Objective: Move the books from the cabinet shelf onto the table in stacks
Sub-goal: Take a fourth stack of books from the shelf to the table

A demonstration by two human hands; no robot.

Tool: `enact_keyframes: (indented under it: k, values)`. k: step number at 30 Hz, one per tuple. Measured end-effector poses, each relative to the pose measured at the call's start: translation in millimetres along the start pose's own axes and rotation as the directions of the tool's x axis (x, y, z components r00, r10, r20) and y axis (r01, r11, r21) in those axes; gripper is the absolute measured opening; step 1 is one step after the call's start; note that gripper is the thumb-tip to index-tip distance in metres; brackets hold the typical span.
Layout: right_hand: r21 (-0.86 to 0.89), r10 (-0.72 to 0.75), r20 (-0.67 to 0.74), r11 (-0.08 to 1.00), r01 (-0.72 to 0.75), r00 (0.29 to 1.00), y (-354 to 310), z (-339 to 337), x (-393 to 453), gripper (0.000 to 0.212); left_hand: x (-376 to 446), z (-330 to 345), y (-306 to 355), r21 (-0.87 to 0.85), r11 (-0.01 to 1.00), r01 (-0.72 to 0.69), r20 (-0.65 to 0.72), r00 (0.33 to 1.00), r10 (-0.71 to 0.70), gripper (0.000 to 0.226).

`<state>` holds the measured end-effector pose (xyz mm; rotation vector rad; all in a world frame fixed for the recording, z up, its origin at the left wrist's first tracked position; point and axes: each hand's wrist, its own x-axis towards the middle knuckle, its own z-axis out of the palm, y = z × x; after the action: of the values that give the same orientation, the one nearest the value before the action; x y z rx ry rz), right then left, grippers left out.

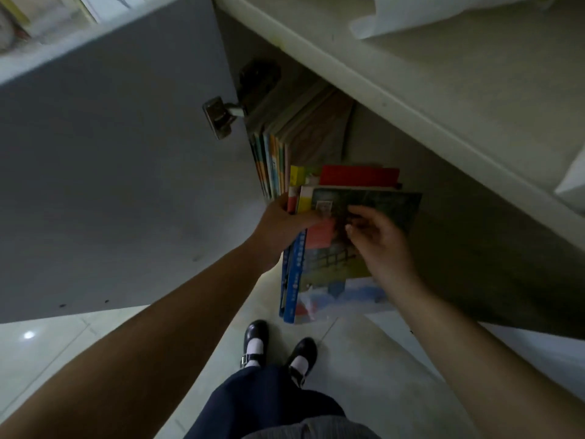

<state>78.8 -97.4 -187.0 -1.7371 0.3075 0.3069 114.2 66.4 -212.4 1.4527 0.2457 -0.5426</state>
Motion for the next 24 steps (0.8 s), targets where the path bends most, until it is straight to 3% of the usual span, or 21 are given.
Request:
enact_keyframes:
  k: [2,4,7,10,11,13,14,18,24]
  values:
    - [-0.107,-0.081,-0.173,0.992,0.064,0.982,3.5,-9.2,-20.9,0.027,-23.3,-2.3,4.5,0.005,1.000,0.002,0.042,0.999,-0.002,0.021]
    - [-0.180,-0.094,-0.337,0.983,0.034,0.937,4.4,-21.6,-41.6,0.037,-45.1,-4.3,11.2,0.015,1.000,0.005,0.070,0.997,-0.006,0.020]
    - [-0.140,-0.031,-0.440,0.990,-0.034,0.897,-3.7,-37.8,-65.9,0.067,-71.1,-7.9,23.0,0.003,1.000,0.024,0.099,0.995,-0.024,0.029]
    - [-0.036,0.207,-0.371,0.971,-0.237,0.905,-9.4,-47.7,-87.5,0.089,-93.8,-16.8,35.7,-0.023,0.999,0.046,0.156,0.987,-0.042,0.030]
    - [0.085,0.293,-0.312,0.956,-0.281,0.904,-8.7,-48.7,-94.8,0.083,-100.1,-19.9,39.1,-0.036,0.998,0.051,0.184,0.982,-0.044,0.030]
    - [0.379,0.404,-0.169,0.869,-0.319,0.899,-9.6,-45.0,-107.1,0.039,-110.5,-25.9,44.2,-0.071,0.995,0.068,0.225,0.973,-0.050,0.030]
    - [0.473,0.426,-0.120,0.819,-0.325,0.897,-11.7,-39.0,-116.5,0.028,-115.3,-30.0,46.1,-0.085,0.993,0.080,0.254,0.966,-0.056,0.030]
    - [0.593,0.401,0.018,0.733,-0.333,0.916,-12.3,-15.8,-148.3,0.047,-129.7,-49.3,49.0,-0.108,0.984,0.140,0.341,0.935,-0.096,0.031]
    - [0.634,0.349,-0.049,0.735,-0.241,0.936,-19.6,62.3,-207.8,0.046,-148.0,-109.3,45.5,-0.046,0.962,0.268,0.433,0.874,-0.222,0.054]
